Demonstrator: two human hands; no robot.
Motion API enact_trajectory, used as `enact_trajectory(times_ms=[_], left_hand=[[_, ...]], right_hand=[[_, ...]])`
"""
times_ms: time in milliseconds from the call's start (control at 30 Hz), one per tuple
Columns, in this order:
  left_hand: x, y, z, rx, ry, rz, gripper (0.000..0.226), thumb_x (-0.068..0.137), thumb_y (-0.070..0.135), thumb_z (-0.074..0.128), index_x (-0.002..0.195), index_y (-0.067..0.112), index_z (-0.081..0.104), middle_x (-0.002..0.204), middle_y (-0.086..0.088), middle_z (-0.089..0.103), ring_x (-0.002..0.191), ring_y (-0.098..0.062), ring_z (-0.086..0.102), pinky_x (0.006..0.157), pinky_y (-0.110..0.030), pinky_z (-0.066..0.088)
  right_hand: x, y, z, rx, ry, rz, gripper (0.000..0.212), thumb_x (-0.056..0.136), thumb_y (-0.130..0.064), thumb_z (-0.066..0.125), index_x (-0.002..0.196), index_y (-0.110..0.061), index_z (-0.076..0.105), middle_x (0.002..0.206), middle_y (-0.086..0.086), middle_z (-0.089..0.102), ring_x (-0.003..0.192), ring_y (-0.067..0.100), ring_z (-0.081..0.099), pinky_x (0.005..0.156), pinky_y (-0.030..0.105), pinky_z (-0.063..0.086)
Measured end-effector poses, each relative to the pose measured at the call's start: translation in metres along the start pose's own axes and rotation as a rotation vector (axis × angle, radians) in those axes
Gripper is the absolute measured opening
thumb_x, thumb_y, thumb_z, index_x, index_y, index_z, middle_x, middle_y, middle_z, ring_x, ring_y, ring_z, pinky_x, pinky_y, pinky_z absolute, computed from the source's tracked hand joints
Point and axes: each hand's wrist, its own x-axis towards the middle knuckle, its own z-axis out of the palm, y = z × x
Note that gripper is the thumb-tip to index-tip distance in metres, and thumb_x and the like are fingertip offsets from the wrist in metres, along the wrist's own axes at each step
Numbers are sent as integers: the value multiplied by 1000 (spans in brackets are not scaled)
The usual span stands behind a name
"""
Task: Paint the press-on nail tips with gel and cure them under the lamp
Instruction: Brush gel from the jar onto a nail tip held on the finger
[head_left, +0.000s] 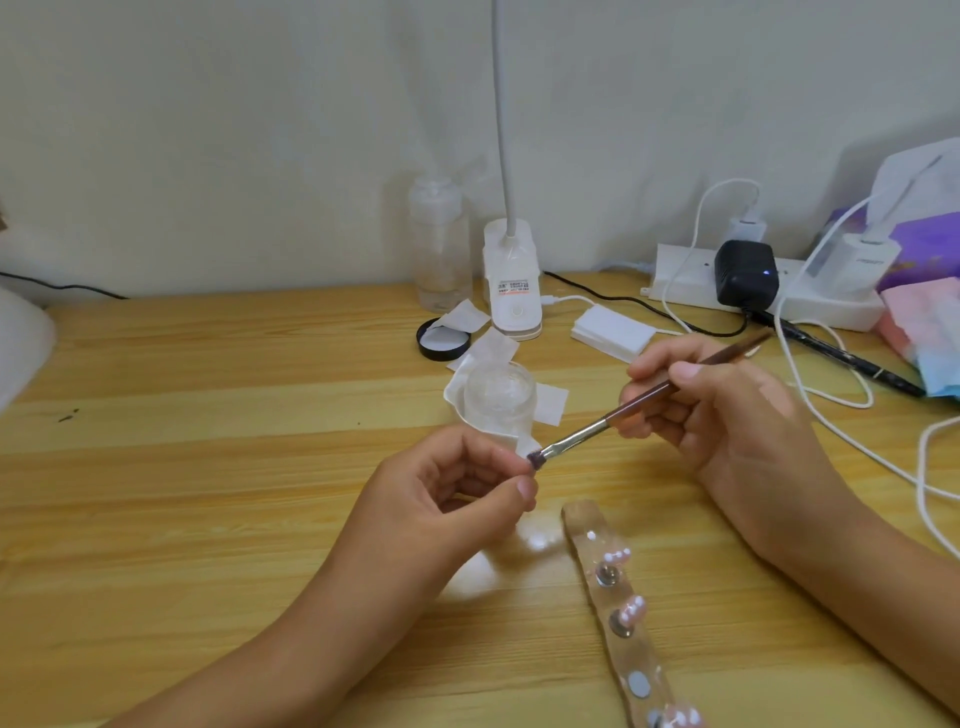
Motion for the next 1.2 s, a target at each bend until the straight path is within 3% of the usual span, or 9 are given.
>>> enact_trajectory(times_ms=[167,367,567,800,967,1067,1200], left_hand=[[0,-3,-1,52,19,20,18,65,40,73,78,28,71,78,8,70,72,-3,62,64,-14,48],[0,-3,-2,37,12,30,18,65,40,73,77,28,71,79,9,71,74,-2,63,65,-13,48],[2,1,-2,-131,73,24,18,61,36,76,77,28,72,84,-4,75,81,-11,71,65,-14,51],[-19,16,12,-75,36,210,7,71,30,74,75,29,67,85,-2,76,73,-12,69,56,-15,48],[-34,13,21,278,-101,378,8,74,34,77,73,34,69,74,11,49,62,-3,42,58,-11,35],[-34,11,22,518,-161,510,7,78,32,75,75,27,72,67,13,44,61,2,39,61,-6,29],[-33,5,26,710,-195,577,16,83,37,72,73,25,73,67,27,37,62,0,38,58,-11,31]], right_hand=[[2,-1,-5,-19,146,-49,26,86,-17,47,82,-21,72,71,8,69,69,18,66,65,23,53],[-1,-2,0,-75,46,-40,26,87,-19,49,84,-25,74,75,7,70,72,19,68,67,25,54],[0,-5,0,-118,202,-101,20,97,-16,47,93,-18,66,81,9,73,74,17,68,63,22,54],[3,-6,-2,-81,256,-57,25,102,-9,42,92,-13,64,77,6,73,72,13,68,61,20,53],[5,-4,-3,-59,264,-52,22,101,-12,43,92,-11,63,74,5,72,70,13,66,60,20,51],[5,-2,-4,-55,258,-52,20,99,-16,45,93,-11,64,75,5,72,72,13,66,61,20,51],[6,-3,-5,-65,253,-43,20,97,-20,47,93,-12,64,76,5,72,72,13,66,61,20,51]])
